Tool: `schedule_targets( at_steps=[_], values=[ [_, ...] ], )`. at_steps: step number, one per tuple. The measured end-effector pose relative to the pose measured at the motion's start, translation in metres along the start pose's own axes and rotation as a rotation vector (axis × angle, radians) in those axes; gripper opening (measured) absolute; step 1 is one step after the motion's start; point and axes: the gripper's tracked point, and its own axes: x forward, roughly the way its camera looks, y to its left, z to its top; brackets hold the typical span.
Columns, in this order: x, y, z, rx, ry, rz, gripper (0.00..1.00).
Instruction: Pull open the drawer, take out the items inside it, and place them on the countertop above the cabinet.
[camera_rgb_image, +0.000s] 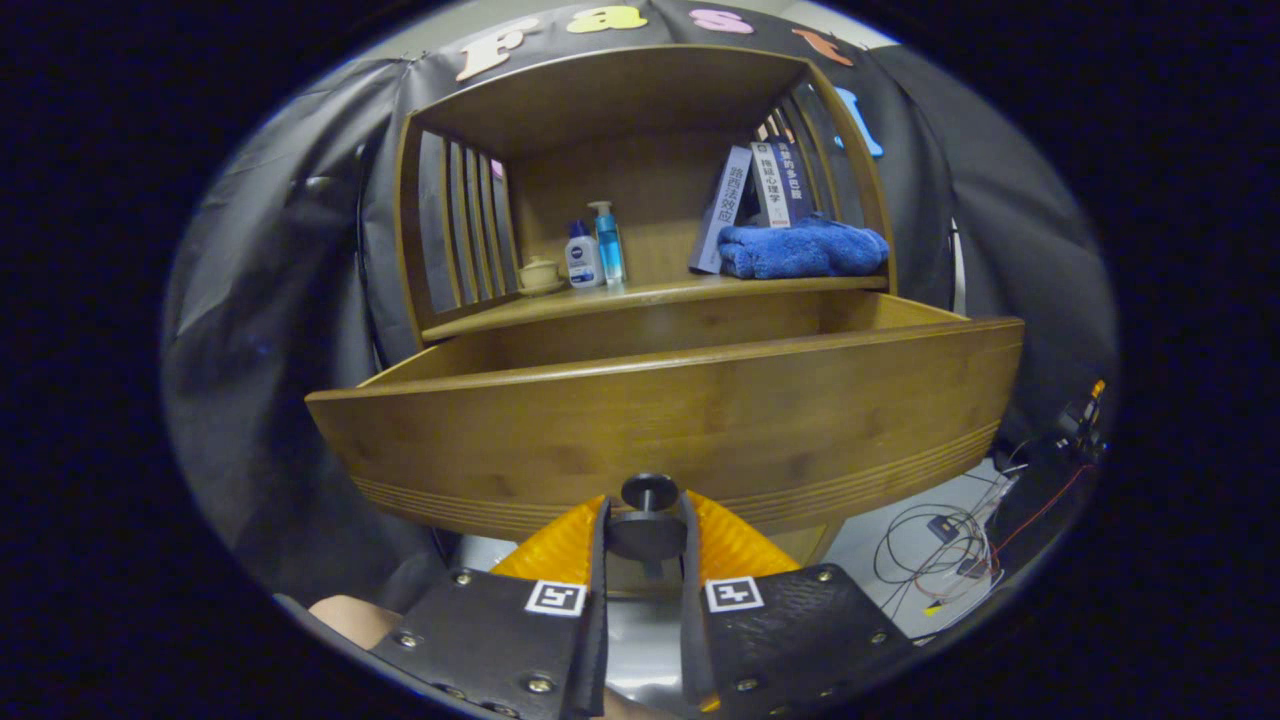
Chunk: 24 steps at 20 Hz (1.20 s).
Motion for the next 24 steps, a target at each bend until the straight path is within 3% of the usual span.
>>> schedule_targets(
  at_steps=[4,6,7,11,14,19,24],
  values=[
    [-0.001,0.002,-0.004,0.002,0.037,0.000,0.30],
    [-0.016,0.003,0.003,0.023,0.027,0.023,0.40],
    [-0.025,0.002,0.013,0.023,0.015,0.020,0.46],
    [-0.052,0.006,0.081,0.004,-0.069,0.053,0.47],
    [-0.037,0.016,0.121,-0.041,-0.032,0.098,0.46],
    [0.029,0.027,0.130,-0.107,0.208,0.133,0.53],
    [0.083,0.024,0.075,-0.151,0.554,0.120,0.53]
  ],
)
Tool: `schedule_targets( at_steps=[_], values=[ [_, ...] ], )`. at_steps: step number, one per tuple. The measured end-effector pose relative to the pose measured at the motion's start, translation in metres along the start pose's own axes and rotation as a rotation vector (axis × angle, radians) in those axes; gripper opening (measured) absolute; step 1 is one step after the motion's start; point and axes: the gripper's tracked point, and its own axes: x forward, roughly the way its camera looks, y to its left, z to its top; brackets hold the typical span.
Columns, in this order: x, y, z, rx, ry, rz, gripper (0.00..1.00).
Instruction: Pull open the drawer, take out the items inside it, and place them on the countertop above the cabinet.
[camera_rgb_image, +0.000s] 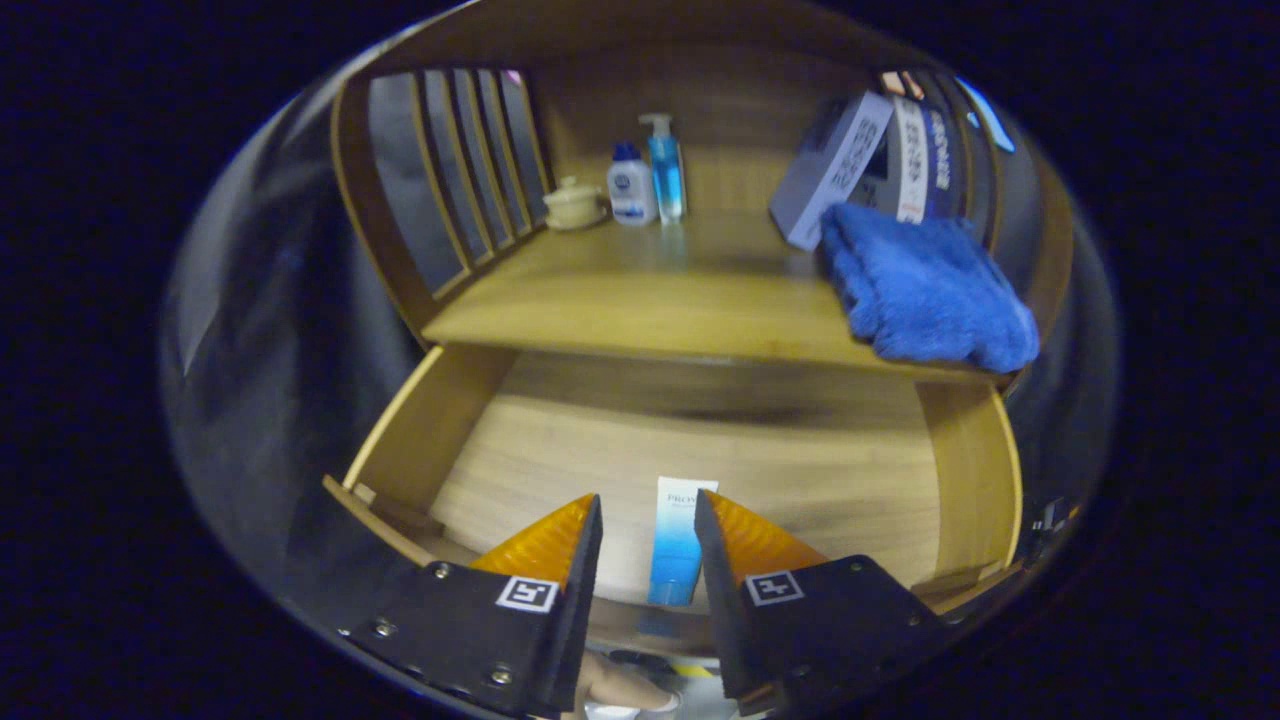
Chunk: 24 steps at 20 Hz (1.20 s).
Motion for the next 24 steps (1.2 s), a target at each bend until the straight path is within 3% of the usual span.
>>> schedule_targets(
  at_steps=[5,10,11,14,18,24],
  values=[
    [0.046,-0.006,-0.030,-0.022,0.221,-0.052,0.54],
    [0.053,-0.006,-0.046,-0.065,0.334,-0.082,0.55],
    [0.041,-0.001,-0.038,-0.038,0.331,-0.080,0.55],
    [0.050,-0.009,-0.036,-0.018,0.289,-0.092,0.40],
    [0.032,0.002,-0.012,0.037,0.192,-0.046,0.40],
    [-0.020,0.013,0.048,0.022,0.057,0.003,0.40]
  ],
)
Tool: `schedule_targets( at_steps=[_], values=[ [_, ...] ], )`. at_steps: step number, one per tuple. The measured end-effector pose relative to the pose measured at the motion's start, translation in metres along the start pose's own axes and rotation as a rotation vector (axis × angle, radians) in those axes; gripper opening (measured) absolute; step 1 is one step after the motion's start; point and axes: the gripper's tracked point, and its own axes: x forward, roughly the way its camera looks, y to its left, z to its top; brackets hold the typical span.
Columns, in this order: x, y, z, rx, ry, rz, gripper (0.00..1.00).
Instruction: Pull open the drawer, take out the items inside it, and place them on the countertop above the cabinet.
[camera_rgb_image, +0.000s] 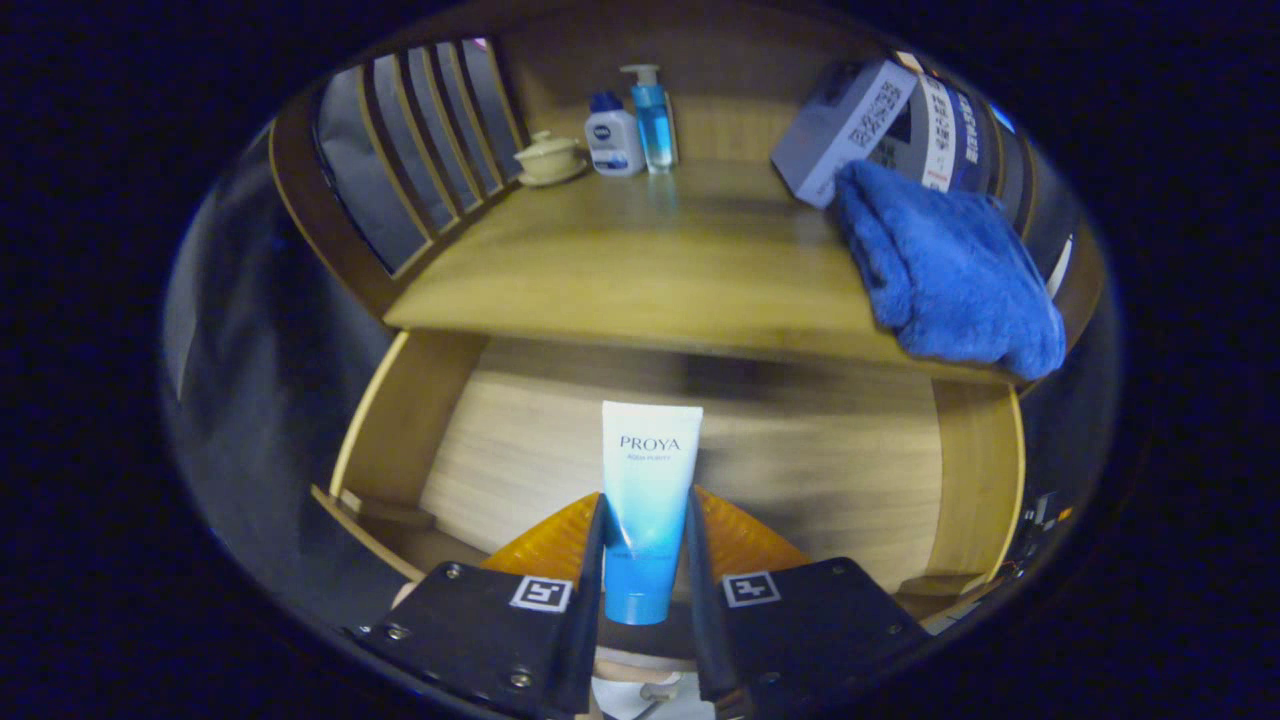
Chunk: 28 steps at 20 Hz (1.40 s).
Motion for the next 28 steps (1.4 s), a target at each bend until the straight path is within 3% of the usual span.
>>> schedule_targets(
  at_steps=[4,10,18,25,28],
  values=[
    [-0.017,0.002,0.048,0.002,-0.112,-0.011,0.40],
    [0.020,-0.022,0.111,0.005,-0.194,-0.112,0.40],
    [0.076,-0.034,0.146,0.043,-0.238,-0.180,0.41],
    [0.097,-0.047,0.175,0.102,-0.316,-0.203,0.40],
    [0.098,-0.047,0.176,0.062,-0.345,-0.213,0.40]
  ],
)
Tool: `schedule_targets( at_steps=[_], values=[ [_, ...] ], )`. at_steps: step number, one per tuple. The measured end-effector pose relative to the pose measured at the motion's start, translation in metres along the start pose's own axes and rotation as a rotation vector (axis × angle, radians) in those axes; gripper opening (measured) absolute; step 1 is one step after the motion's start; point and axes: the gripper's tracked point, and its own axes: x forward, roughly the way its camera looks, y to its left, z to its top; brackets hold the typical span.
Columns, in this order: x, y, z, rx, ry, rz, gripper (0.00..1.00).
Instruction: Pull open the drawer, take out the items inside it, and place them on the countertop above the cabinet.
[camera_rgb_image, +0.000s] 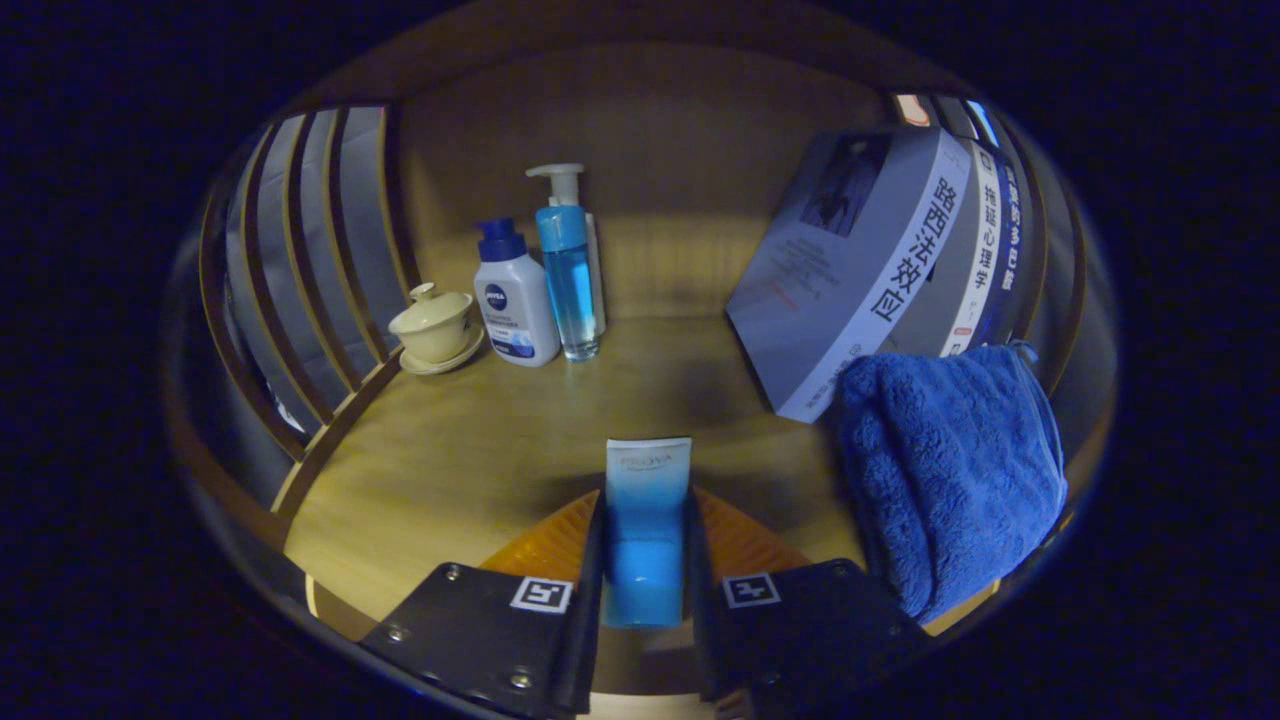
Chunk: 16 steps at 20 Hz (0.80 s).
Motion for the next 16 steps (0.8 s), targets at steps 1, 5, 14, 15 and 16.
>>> schedule_targets(
  at_steps=[1,5,14,15,16],
  values=[
    [-0.001,-0.001,-0.005,-0.029,0.006,-0.003,0.41],
    [-0.026,0.006,0.005,-0.105,-0.116,0.021,0.87],
    [-0.219,0.026,0.035,-0.114,-0.416,0.121,0.97],
    [-0.240,0.023,0.035,-0.104,-0.442,0.123,0.97],
    [-0.258,0.019,0.031,-0.093,-0.464,0.121,0.97]
  ],
)
